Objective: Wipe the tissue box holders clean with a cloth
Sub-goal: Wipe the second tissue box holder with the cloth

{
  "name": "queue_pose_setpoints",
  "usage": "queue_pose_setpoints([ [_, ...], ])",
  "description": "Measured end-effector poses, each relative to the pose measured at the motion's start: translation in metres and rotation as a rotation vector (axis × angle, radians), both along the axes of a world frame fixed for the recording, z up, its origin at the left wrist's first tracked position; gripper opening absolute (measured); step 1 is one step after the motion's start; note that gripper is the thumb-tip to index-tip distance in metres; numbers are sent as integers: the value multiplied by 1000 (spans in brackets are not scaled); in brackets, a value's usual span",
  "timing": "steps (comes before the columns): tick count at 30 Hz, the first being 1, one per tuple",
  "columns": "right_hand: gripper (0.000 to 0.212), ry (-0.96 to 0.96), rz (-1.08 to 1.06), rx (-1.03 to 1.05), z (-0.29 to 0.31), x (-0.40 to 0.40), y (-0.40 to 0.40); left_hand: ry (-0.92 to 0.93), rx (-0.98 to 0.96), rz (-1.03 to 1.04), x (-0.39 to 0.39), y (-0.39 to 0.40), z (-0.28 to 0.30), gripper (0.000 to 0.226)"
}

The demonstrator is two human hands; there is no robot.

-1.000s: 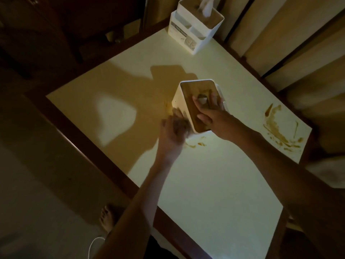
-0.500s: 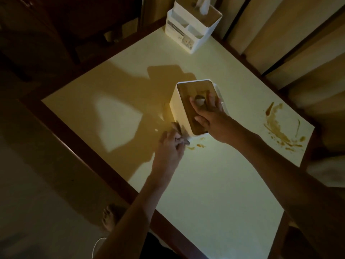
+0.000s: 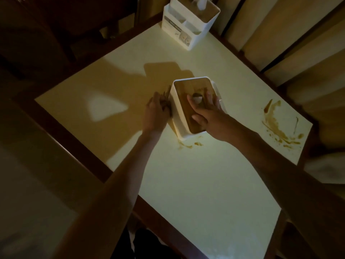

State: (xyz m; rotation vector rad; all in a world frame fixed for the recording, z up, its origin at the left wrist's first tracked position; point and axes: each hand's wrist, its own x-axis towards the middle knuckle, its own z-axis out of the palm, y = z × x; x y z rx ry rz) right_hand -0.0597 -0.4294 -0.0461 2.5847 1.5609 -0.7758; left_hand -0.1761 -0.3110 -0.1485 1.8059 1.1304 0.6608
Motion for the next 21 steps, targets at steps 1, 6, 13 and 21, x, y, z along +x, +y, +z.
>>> queue_pose_setpoints([
  [1, 53, 6, -2, -2, 0, 0, 0, -24, -26, 4, -8, -13, -3, 17],
  [6, 63, 70, -57, 2, 11, 1, 6, -98, 28, -246, -52, -59, -3, 23],
  [13, 80, 13, -97, 68, 13, -11, 7, -394, -468, -45, -72, -12, 28, 13],
  [21, 74, -87, -57, 81, 15, 19, -34, -222, -370, -23, -53, 21, 42, 21],
])
